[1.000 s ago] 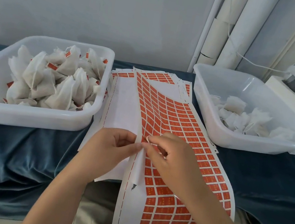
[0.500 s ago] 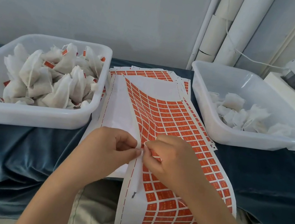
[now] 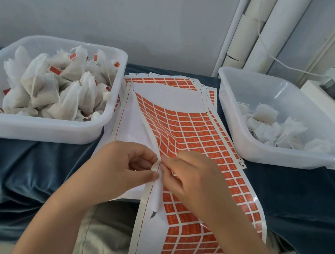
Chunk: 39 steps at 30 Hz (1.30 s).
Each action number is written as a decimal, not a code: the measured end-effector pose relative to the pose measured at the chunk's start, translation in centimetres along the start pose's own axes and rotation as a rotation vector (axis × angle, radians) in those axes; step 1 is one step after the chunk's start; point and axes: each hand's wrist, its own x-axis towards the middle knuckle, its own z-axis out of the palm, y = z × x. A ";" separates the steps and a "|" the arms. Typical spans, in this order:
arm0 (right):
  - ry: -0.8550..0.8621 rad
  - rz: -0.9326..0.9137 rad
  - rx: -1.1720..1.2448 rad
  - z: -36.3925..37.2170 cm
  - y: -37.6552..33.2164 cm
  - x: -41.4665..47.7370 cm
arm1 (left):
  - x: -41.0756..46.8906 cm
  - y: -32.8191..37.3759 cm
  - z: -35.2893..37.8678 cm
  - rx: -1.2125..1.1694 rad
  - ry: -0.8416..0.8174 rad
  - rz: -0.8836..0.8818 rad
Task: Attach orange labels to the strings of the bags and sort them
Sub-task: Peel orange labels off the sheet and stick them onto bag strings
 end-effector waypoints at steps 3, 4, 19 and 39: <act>0.020 -0.010 -0.017 0.2 0.0 -0.1 | 0.0 -0.2 -0.1 0.011 0.015 0.000; 0.025 -0.010 -0.026 0.3 0.1 -0.1 | 0.1 -0.3 -0.1 0.017 0.015 -0.002; 0.096 0.856 0.677 -0.8 0.9 0.8 | 1.4 -2.4 -0.3 0.183 0.107 -0.212; -0.002 0.901 1.115 -0.9 0.4 0.8 | 1.3 0.6 4.6 -1.018 0.260 -0.295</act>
